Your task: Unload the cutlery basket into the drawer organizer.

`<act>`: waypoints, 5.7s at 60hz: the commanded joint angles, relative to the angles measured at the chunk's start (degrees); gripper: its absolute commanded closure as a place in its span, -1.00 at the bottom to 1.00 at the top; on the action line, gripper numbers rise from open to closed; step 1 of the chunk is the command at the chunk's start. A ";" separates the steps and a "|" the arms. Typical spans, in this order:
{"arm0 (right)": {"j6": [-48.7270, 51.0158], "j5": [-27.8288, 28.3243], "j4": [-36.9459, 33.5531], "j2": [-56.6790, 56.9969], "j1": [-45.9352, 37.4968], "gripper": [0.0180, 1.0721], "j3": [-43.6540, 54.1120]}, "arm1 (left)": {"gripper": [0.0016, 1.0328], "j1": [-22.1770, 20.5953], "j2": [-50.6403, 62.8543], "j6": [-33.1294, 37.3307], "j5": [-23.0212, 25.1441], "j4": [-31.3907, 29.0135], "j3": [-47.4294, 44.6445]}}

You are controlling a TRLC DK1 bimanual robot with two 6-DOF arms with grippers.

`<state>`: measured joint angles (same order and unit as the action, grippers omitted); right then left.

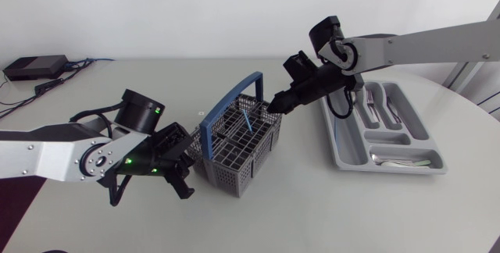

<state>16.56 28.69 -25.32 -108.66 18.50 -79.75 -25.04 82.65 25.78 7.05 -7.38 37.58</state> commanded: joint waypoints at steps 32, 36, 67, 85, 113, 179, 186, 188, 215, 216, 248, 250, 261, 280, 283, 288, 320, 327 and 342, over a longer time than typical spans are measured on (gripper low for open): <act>1.46 -7.77 6.07 23.23 4.88 -0.02 21.39 | 0.52 9.04 10.69 2.61 2.00 4.30 12.43; 2.52 -8.21 7.13 26.40 5.40 -0.02 23.41 | 0.52 9.83 11.65 2.52 2.53 4.39 13.39; 11.30 -12.52 24.71 23.50 16.04 -0.02 28.94 | 0.52 12.82 2.69 4.72 5.78 4.21 6.10; 14.38 -12.16 27.87 20.68 15.86 -0.02 28.77 | 0.52 13.44 1.28 5.77 6.93 4.30 4.69; 15.00 -12.08 27.87 14.71 16.48 0.15 23.14 | 0.52 10.89 -8.65 7.09 12.64 -0.53 1.88; 10.07 -12.25 26.64 30.18 19.20 0.89 26.57 | 0.52 9.39 -12.34 6.56 12.55 -1.85 -0.32; 8.84 -12.25 24.71 33.43 20.35 0.89 25.96 | 0.52 9.30 -12.95 6.56 12.55 -2.29 -0.32; 8.58 -12.34 24.09 34.48 20.52 0.89 25.78 | 0.52 9.22 -13.22 6.56 12.55 -2.38 -0.32; 5.94 3.13 -3.95 40.28 -8.39 0.89 11.81 | 0.52 7.99 -14.36 6.39 12.37 -2.82 -0.67; 6.03 3.66 -4.47 39.67 -9.54 0.89 11.37 | 0.52 7.90 -14.36 6.39 12.37 -2.82 -0.67; 4.89 5.59 -20.82 7.41 -26.41 0.89 -7.44 | 0.52 6.67 -14.36 5.86 11.85 -2.91 -0.23; 4.98 5.15 -21.70 5.83 -26.59 0.89 -8.23 | 0.52 6.67 -14.36 5.86 11.76 -2.99 -0.23; 4.89 3.92 -23.99 -2.17 -27.12 0.89 -11.66 | 0.52 6.67 -14.27 5.77 11.76 -2.99 -0.05; 2.52 3.13 -22.84 -16.93 -26.85 0.87 -21.42 | 0.52 6.58 -14.27 5.68 11.76 -2.99 -0.23; 1.46 1.81 -21.61 -18.08 -26.50 0.66 -22.21 | 0.52 6.58 -14.27 5.68 11.76 -2.99 -0.32; 0.32 0.32 -19.68 -17.99 -26.41 0.21 -22.56 | 0.52 6.58 -14.27 5.68 11.76 -2.99 -0.58; -1.53 -5.92 -3.77 -0.67 -9.45 0.69 -4.98 | 0.52 7.11 -6.28 5.07 11.50 2.89 -1.28; -2.76 -6.98 -3.16 -5.42 -6.02 0.90 -6.30 | 0.52 7.11 -4.43 4.81 10.79 4.21 -1.20; -3.46 -7.15 -3.07 -2.78 -2.33 0.90 -0.24 | 0.52 7.55 -2.58 4.54 10.44 5.09 1.00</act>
<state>14.55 21.58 -28.25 -113.73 15.25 -83.88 -18.04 78.43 31.11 17.52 -3.22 37.45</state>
